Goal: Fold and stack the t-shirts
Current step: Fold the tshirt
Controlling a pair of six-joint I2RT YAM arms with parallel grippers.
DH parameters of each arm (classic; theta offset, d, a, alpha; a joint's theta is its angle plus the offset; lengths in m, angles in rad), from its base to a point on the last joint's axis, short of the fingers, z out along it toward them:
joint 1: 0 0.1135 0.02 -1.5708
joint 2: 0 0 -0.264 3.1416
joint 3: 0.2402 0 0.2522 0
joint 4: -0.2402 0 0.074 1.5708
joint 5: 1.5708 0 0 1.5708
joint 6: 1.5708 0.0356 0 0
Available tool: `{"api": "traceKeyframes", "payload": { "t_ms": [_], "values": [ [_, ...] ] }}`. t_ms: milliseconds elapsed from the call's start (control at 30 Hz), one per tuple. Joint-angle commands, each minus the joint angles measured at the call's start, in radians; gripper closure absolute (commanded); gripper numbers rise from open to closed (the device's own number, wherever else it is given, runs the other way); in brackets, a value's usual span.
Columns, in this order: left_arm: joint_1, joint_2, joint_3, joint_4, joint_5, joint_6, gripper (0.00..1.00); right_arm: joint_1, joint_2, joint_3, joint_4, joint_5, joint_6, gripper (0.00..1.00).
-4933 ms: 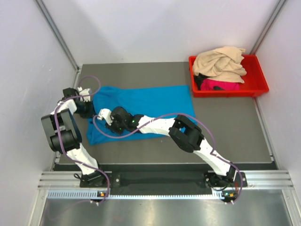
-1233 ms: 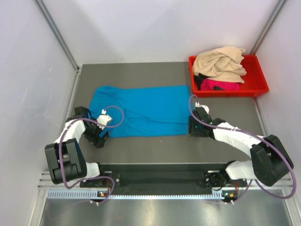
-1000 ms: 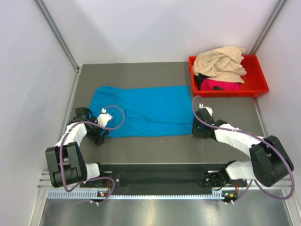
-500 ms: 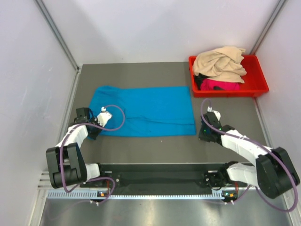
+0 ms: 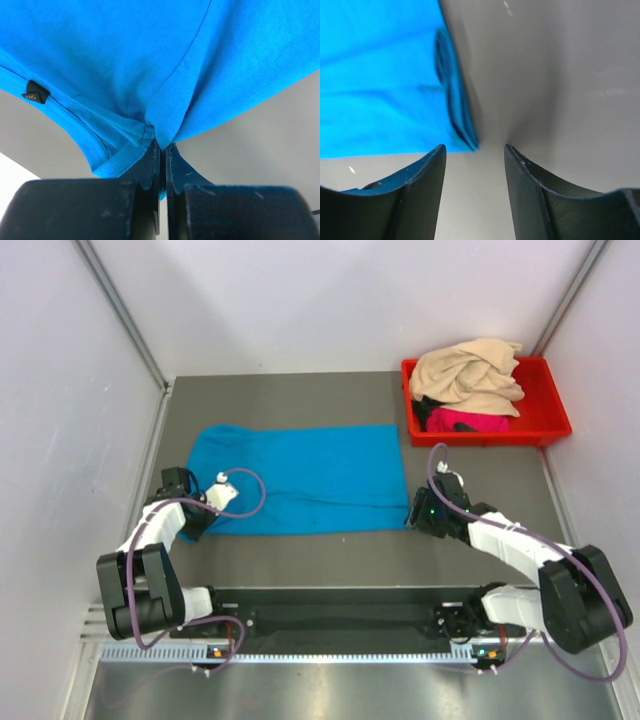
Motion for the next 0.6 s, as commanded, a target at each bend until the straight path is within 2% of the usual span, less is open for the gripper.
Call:
{"api": "traceKeyframes", "payload": {
  "t_ms": [0, 100, 133, 200, 233, 333, 567],
  "values": [
    [0.007, -0.011, 0.027, -0.024, -0.022, 0.011, 1.00, -0.009, 0.060, 0.014, 0.106, -0.009, 0.047, 0.49],
    [0.006, -0.008, 0.036, -0.024, -0.025, 0.009, 1.00, -0.007, 0.121, 0.019, 0.155, -0.058, 0.054, 0.58],
    [0.006, -0.008, 0.039, -0.026, -0.028, 0.006, 1.00, -0.009, 0.137, 0.019, 0.161, -0.092, 0.057, 0.67],
    [0.007, -0.006, 0.050, -0.035, -0.029, 0.003, 1.00, -0.009, 0.149, 0.000, 0.177, -0.123, 0.070, 0.75],
    [0.006, -0.008, 0.053, -0.040, -0.028, 0.005, 1.00, -0.007, 0.143, -0.009, 0.178, -0.142, 0.074, 0.82],
    [0.006, -0.008, 0.063, -0.070, -0.011, 0.011, 1.00, -0.010, 0.074, -0.041, 0.123, -0.120, 0.082, 1.00],
    [0.007, -0.026, 0.044, -0.193, -0.054, 0.142, 1.00, -0.076, -0.179, -0.090, -0.151, -0.054, 0.064, 1.00]
  ]
}}
